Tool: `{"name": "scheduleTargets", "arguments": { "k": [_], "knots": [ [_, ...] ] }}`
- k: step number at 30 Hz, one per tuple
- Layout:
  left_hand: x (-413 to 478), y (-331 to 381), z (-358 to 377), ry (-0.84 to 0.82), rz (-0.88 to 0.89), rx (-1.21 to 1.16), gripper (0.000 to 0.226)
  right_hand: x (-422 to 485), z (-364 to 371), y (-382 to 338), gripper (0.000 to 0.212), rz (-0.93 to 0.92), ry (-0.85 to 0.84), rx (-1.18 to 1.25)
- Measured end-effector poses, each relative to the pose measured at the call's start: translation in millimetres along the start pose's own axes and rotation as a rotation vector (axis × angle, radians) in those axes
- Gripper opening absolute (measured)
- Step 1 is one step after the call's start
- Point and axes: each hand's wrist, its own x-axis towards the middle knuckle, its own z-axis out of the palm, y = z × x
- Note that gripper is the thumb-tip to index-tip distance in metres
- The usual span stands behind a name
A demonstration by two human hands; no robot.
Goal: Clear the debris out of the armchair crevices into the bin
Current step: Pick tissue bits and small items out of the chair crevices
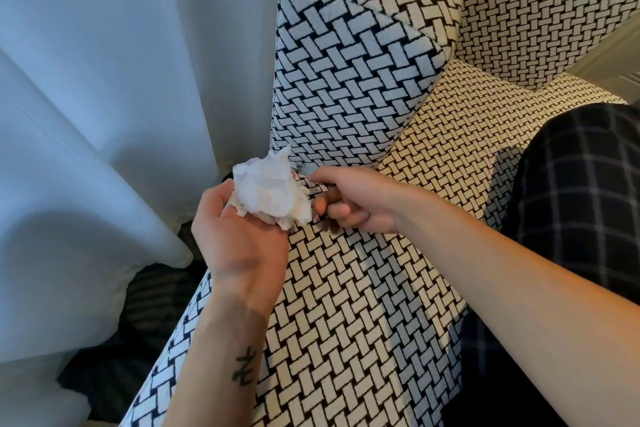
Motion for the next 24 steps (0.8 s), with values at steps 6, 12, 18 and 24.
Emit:
{"name": "scheduleTargets", "arguments": {
  "k": [6, 12, 18, 24],
  "knots": [
    [1.2, -0.1, -0.2, 0.011, 0.001, -0.013, 0.055, 13.1, -3.4, -6.1, 0.032, 0.105, -0.132, 0.066],
    [-4.5, -1.1, 3.7, 0.022, -0.003, 0.031, 0.054, 13.0, -1.6, -18.3, 0.030, 0.247, -0.154, -0.004],
    [-6.2, 1.0, 4.4, 0.016, 0.029, 0.040, 0.053, 26.1, -0.1, -3.0, 0.021, 0.144, -0.075, 0.109],
    [-3.9, 3.5, 3.4, 0.013, 0.038, 0.004, 0.045, 21.7, -3.6, 3.7, 0.033, 0.070, -0.042, 0.137]
  ]
}}
